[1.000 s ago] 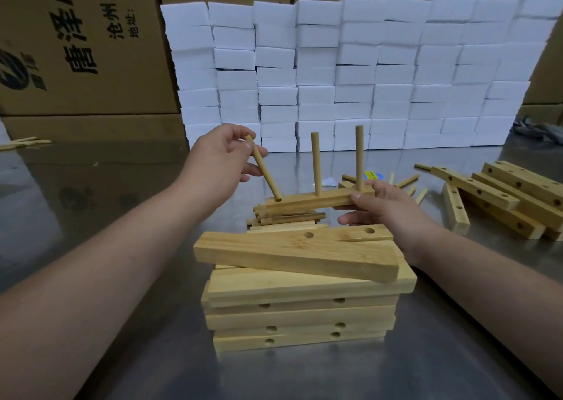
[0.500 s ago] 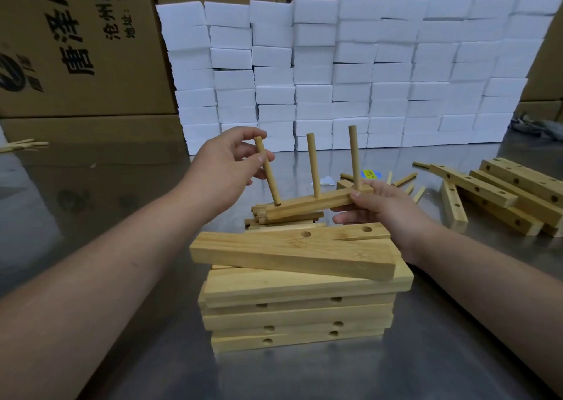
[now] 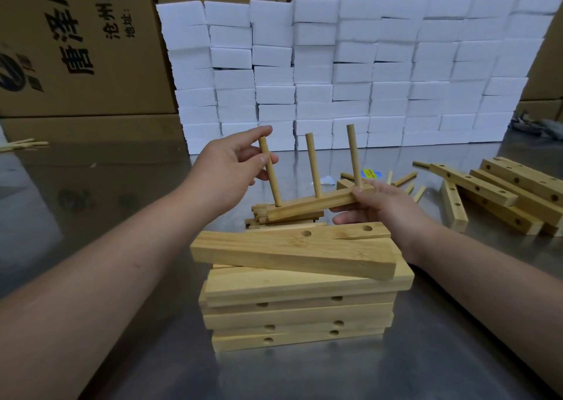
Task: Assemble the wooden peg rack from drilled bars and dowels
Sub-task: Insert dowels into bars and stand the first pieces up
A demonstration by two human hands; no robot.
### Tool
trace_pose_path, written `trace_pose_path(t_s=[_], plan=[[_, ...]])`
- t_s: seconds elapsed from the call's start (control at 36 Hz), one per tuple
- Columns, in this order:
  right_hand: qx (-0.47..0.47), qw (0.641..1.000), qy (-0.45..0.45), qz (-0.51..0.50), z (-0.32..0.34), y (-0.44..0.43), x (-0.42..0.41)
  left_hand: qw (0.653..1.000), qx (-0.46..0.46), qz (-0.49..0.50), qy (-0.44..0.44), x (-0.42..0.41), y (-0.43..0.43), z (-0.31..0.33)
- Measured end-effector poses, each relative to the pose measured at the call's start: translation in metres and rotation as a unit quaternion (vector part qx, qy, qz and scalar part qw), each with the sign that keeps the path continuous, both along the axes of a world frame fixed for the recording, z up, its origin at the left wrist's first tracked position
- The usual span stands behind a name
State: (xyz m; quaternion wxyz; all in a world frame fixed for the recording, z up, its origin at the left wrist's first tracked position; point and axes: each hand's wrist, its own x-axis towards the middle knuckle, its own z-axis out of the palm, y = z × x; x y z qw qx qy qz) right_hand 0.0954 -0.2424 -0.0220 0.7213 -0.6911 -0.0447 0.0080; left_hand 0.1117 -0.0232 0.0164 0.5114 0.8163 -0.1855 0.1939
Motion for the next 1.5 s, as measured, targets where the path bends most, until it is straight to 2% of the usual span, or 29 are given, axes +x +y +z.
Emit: trace_pose_path(t_s=[0.92,1.31,1.5], plan=[[0.027,1.000,-0.001,0.003,0.0022,0.0038,-0.0045,0.998,-0.029,-0.045,0.020,-0.0074,-0.0050,0.0029],[0.054,0.999,-0.001,0.001,0.0031,0.0057,-0.0062,0.999,-0.024,-0.022,0.010,-0.0048,-0.0064,0.0029],[0.036,0.999,0.004,0.010,0.0020,0.0051,-0.0055,1.000,0.004,-0.007,0.022,-0.0017,-0.0054,-0.0026]])
